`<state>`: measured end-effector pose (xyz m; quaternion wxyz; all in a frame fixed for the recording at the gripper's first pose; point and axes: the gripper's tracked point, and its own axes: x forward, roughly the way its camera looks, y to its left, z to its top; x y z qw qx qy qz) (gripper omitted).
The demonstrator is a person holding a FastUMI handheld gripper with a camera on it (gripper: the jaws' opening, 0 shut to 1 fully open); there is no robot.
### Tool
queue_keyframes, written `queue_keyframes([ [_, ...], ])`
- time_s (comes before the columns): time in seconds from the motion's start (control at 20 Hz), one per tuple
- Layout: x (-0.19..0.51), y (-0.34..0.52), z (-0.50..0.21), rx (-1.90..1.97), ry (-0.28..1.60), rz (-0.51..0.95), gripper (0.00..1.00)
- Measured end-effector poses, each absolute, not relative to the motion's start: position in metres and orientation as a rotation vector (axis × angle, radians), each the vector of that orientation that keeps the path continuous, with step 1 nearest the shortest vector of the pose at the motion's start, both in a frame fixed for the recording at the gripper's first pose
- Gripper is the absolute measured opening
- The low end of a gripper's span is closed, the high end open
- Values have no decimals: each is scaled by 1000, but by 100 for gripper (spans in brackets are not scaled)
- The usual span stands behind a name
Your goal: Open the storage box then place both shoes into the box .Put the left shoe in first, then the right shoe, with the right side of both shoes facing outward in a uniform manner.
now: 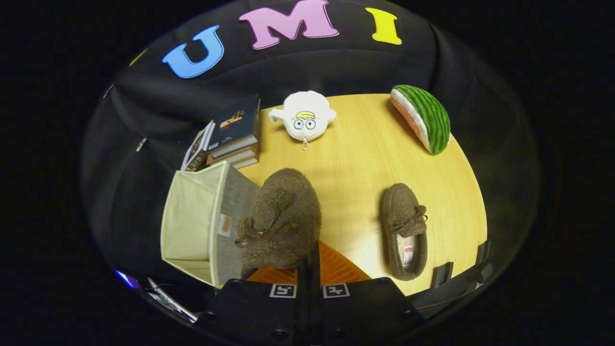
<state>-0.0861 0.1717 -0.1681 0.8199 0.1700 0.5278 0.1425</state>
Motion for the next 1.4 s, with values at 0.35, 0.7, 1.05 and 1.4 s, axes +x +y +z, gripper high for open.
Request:
queue_keyframes([
  [0.35,-77,276,-106,437,1165,395,5],
  [0.7,-80,366,-139,399,1281,400,5],
  [1.05,-78,402,-163,338,1327,373,5],
  [1.4,-80,416,-181,322,1359,387,7],
])
